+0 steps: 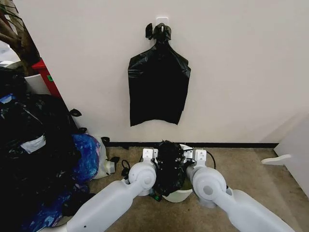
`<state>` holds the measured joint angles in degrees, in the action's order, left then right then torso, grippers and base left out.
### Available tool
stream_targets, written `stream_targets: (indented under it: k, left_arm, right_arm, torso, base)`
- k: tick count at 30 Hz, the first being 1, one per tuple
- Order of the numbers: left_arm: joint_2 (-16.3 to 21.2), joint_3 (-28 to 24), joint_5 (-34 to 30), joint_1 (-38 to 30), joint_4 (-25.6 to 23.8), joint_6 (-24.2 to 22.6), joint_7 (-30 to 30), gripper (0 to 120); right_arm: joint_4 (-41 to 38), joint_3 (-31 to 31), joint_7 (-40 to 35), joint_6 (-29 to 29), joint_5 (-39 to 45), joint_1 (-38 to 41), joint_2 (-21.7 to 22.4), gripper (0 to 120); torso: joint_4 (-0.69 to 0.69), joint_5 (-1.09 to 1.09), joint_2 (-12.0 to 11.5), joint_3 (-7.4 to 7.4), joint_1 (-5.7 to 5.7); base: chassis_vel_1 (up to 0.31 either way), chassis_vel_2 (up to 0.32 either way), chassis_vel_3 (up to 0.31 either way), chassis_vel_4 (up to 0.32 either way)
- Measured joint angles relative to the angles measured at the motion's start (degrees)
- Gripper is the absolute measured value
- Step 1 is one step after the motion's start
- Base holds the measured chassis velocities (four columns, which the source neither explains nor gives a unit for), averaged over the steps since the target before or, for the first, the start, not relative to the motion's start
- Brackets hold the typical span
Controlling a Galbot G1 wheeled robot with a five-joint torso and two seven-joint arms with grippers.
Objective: Place the garbage bag over the trash bin.
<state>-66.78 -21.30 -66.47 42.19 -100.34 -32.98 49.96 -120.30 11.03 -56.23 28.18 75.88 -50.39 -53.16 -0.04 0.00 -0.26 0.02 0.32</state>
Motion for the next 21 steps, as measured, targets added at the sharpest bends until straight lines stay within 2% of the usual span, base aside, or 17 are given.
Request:
stream_targets:
  k: [12, 21]
  left_arm:
    - [1.8, 0.6, 0.1, -0.3, -4.7, 1.9, 1.7, 2]
    - [5.9, 4.0, -1.3, -0.5, -13.2, 2.6, 2.5, 2]
  right_arm:
    - [-4.1, -2.6, 0.0, 0.0, 0.3, -1.4, 2.0, 0]
    - [-9.7, -4.9, -0.2, 0.0, -0.2, -1.9, 2.5, 0]
  torso:
    - [0.01, 0.02, 0.0, 0.02, 0.01]
    - [0.01, -0.01, 0.0, 0.01, 0.01]
  base:
    - [0.000, 0.000, 0.000, 0.000]
    - [0.000, 0.000, 0.000, 0.000]
